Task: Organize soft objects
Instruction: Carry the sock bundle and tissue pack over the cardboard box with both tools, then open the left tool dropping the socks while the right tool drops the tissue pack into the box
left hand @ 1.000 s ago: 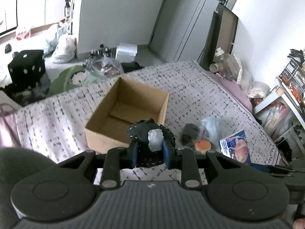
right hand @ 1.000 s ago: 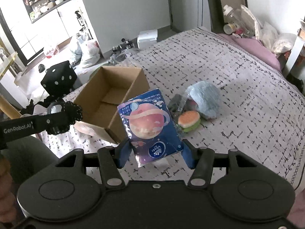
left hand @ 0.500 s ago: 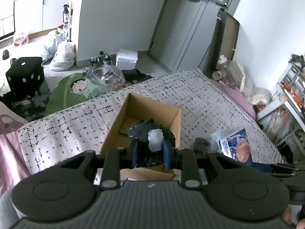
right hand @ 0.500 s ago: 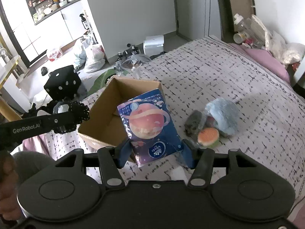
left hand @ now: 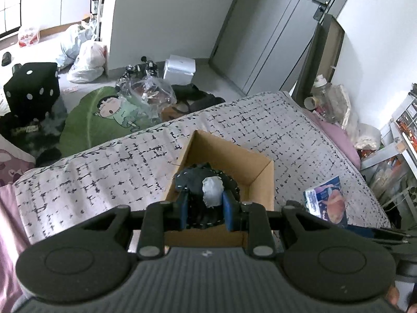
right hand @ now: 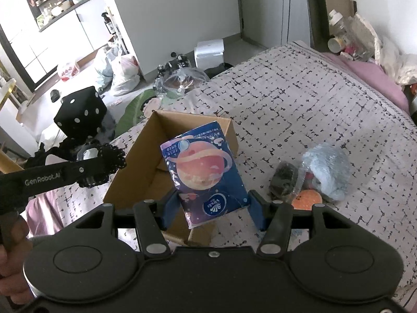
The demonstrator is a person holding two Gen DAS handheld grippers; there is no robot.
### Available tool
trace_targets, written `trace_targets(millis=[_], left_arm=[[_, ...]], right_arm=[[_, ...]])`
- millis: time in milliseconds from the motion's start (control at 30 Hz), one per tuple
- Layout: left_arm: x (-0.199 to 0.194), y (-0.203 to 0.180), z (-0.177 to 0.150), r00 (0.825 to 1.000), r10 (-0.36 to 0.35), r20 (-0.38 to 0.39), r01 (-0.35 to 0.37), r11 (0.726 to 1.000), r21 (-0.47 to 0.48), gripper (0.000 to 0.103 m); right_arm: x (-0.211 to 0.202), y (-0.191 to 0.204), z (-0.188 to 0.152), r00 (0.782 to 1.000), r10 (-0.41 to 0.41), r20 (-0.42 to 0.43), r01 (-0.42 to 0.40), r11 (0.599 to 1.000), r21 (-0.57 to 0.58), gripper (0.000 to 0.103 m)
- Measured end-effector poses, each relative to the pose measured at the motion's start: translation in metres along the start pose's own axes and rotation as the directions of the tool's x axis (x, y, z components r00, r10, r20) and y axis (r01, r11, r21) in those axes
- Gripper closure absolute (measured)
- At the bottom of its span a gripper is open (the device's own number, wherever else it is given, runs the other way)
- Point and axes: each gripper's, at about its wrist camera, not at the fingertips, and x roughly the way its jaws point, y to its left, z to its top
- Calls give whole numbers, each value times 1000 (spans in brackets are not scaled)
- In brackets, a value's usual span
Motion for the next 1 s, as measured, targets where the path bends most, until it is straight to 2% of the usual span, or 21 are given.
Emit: trace_targets(millis=[433,700,833,900,1000], left_arm=[[78,-11,31,991,-1,-134,9,998,63,77],[128,-11,41,976,46,-214,-29,996,85,76],[145,-7,44,969,63,-239,-44,995,86,74],[149,-4,48,966,47,-253,-31,997,67,73],[147,-2,55,967,32,-252,-20,999,48,66]], right_arm=[[55,-3,31,994,12,-105,-10,1000,22,48],[83,-8,46,989,19,-144,-14,999,38,48],[94,-8,52,987,22,-158,-16,999,39,48],[102,-10,57,985,38,-170,-29,998,54,48],[109,-8,63,984,37,-172,-30,999,45,48]])
